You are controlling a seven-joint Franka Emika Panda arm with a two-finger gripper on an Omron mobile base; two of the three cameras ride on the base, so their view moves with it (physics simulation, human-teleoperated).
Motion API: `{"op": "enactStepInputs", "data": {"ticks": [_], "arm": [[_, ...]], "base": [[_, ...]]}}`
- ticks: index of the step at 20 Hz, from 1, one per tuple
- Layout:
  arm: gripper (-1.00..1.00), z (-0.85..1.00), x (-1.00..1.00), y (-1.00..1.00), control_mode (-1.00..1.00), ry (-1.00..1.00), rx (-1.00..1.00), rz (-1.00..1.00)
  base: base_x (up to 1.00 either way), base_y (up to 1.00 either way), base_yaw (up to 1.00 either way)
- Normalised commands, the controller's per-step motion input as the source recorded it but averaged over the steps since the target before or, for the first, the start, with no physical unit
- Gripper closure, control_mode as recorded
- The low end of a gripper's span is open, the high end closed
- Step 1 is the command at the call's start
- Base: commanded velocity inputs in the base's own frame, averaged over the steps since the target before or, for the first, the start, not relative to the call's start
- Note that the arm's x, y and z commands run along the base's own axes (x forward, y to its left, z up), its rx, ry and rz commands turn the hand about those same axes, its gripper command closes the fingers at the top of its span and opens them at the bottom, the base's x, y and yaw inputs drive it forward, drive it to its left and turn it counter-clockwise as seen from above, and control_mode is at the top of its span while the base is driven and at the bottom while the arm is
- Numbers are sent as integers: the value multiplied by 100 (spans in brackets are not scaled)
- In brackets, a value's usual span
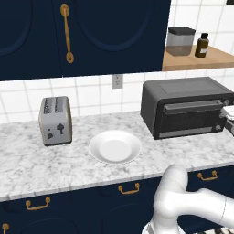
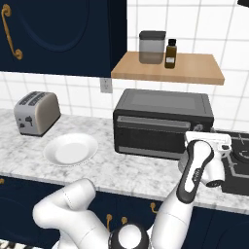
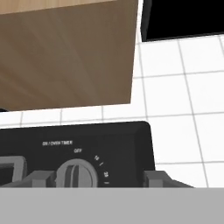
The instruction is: Pick up the kebab skewer and baguette bread, and place them inside the toaster oven. Close the toaster oven door and start by setting the timer.
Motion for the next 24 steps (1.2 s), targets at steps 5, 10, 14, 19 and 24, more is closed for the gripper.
{"op": "enactStepInputs", "data": {"ticks": [5, 10, 14, 19, 24], "arm": [[100, 22, -12, 3, -100, 0, -1, -2], [100, 26, -17, 15, -100, 0, -1, 0], [100, 15, 0, 21, -100, 0, 0, 0], [100, 23, 0, 7, -100, 0, 0, 0], [100, 28, 0, 2, -100, 3, 0, 0]], "base": [[0, 0, 0], [0, 0, 0], [0, 0, 0], [0, 0, 0], [0, 0, 0]]}}
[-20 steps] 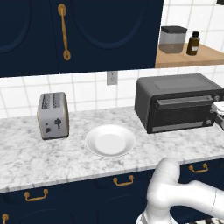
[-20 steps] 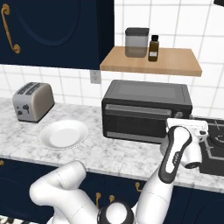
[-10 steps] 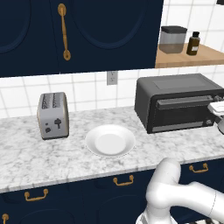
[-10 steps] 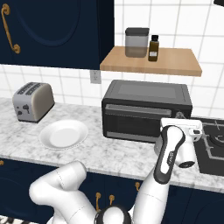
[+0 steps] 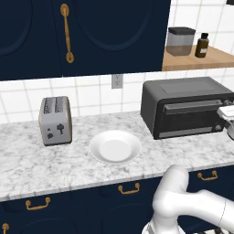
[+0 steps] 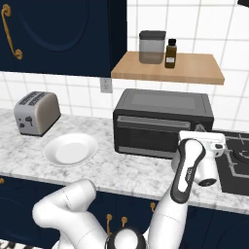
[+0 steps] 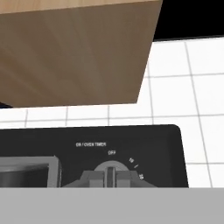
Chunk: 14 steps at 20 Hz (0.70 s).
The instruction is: Pick up the kebab skewer and baguette bread, and place them inside the toaster oven. Close the toaster oven door and start by setting the timer.
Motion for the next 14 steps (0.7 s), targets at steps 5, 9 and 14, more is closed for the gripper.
{"op": "enactStepInputs", "data": {"ticks": [5, 9, 14], "arm": [[100, 16, 0, 6, -100, 5, 1, 0], [100, 2, 0, 15, -100, 1, 1, 0], [100, 0, 0, 19, -100, 0, 4, 0]], "base": [[0, 0, 0], [0, 0, 0], [0, 0, 0]]}}
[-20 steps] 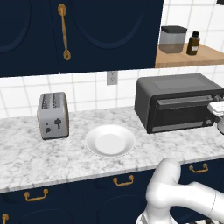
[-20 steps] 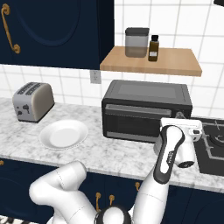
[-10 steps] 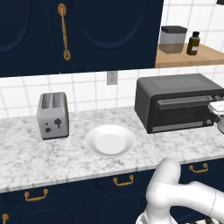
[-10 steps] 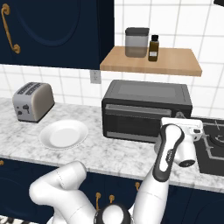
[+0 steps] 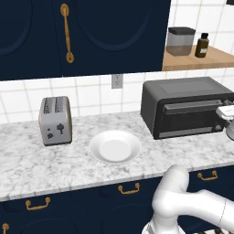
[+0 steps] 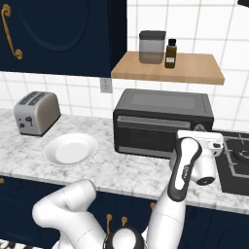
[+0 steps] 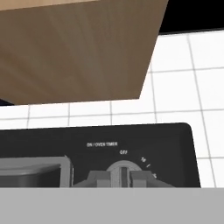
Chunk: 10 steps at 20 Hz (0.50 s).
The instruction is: Pick up the kebab skewer and baguette bread, and place them inside the toaster oven. Close the toaster oven door and start by setting the timer.
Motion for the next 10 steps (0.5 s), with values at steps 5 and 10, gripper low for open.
{"op": "enactStepInputs", "data": {"ticks": [5, 10], "arm": [[100, 6, 3, 4, -100, 3, 10, 0], [100, 2, 2, 0, -100, 1, 9, 0]], "base": [[0, 0, 0], [0, 0, 0]]}}
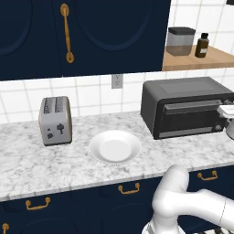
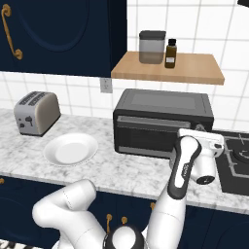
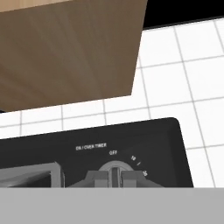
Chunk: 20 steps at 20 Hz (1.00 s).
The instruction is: Pick up the kebab skewer and baguette bread, and place them inside the toaster oven. Close the toaster oven door and start by setting the timer.
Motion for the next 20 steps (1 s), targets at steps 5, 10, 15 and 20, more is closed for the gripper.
{"op": "enactStepInputs", "data": {"ticks": [5, 10, 15, 20], "arm": [[100, 0, 2, 2, -100, 0, 4, 0], [100, 0, 3, 3, -100, 0, 5, -2], [100, 0, 10, 9, -100, 0, 5, -6], [100, 0, 8, 9, -100, 1, 7, -7]], "base": [[0, 0, 0], [0, 0, 0], [0, 0, 0], [0, 0, 0]]}}
